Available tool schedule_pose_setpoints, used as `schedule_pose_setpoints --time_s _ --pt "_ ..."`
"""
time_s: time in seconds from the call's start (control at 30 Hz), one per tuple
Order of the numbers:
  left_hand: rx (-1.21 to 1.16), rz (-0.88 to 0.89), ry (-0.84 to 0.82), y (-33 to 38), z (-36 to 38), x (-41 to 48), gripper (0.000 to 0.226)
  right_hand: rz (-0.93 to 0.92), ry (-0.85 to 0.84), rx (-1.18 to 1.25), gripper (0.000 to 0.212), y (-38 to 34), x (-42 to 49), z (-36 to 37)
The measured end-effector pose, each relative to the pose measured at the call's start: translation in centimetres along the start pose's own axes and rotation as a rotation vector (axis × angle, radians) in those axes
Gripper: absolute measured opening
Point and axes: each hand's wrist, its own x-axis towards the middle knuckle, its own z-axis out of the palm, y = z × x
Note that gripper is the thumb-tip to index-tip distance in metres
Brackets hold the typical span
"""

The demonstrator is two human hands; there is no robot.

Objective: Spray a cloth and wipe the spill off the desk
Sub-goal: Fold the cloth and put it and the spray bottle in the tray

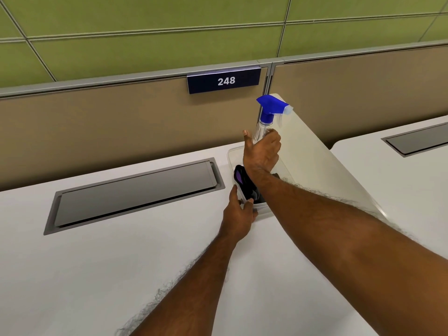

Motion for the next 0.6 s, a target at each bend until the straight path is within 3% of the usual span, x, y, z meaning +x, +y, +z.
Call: schedule_pose_setpoints --time_s 0.27,0.4,0.6 --pt "0.082 -0.007 0.056 -0.1 -2.3 -1.2 0.075 0.047 -0.205 0.054 0.102 2.3 -0.7 -2.5" --pt "0.242 0.054 0.103 0.1 -4.9 -3.1 0.067 0.052 -0.200 -0.004 0.089 3.6 -2.2 -5.6" --pt "0.598 0.182 0.190 -0.2 -11.8 -6.4 0.067 -0.146 -0.278 -0.034 0.060 3.2 -7.0 -9.8"
